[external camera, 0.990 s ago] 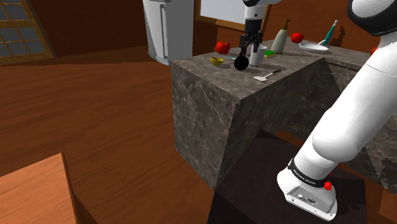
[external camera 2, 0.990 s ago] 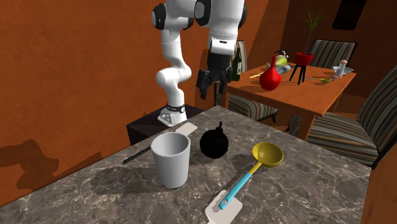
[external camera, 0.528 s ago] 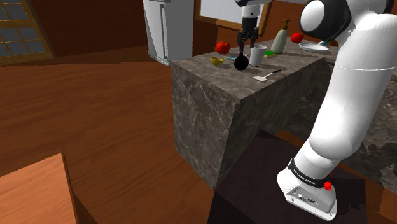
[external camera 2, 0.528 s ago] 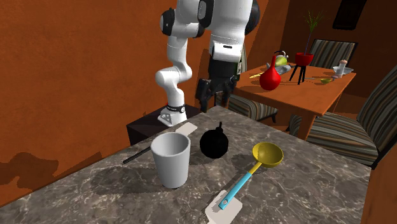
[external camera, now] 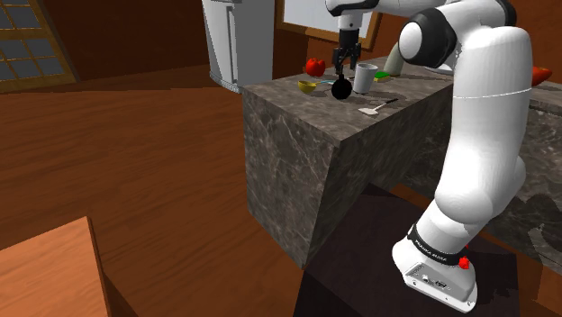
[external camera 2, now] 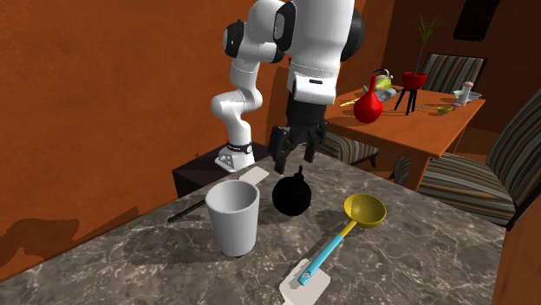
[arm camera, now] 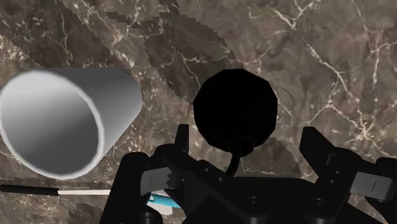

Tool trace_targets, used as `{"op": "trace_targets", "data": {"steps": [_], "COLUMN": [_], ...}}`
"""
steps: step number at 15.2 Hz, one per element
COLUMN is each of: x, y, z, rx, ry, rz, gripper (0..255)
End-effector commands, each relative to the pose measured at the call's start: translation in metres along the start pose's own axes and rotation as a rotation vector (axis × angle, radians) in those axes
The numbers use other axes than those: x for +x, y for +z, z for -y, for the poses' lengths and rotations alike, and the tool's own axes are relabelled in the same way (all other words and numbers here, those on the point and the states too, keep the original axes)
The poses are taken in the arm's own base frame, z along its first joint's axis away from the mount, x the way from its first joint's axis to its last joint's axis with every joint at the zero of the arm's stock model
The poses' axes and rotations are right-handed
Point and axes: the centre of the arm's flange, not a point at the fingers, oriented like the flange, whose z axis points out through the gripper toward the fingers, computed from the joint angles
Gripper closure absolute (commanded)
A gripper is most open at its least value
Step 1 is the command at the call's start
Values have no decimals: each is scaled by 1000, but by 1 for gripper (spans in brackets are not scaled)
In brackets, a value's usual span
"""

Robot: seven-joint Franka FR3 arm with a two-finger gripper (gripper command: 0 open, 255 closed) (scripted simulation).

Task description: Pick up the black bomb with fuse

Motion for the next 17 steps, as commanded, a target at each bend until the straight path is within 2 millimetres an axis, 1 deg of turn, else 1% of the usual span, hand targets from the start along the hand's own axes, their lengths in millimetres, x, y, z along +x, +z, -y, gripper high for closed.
{"op": "trace_targets", "data": {"steps": [1,3,4,5,14,17], "x": [0,1,1,1,1,0], "y": [10,19,19,19,19,3], "z": [0,1,1,1,1,0], "rx": [0,0,0,0,0,0], "ry": [0,0,0,0,0,0], "rz": [-1,-1,-1,-1,-1,-1], "gripper": [0,0,0,255,255,255]}}
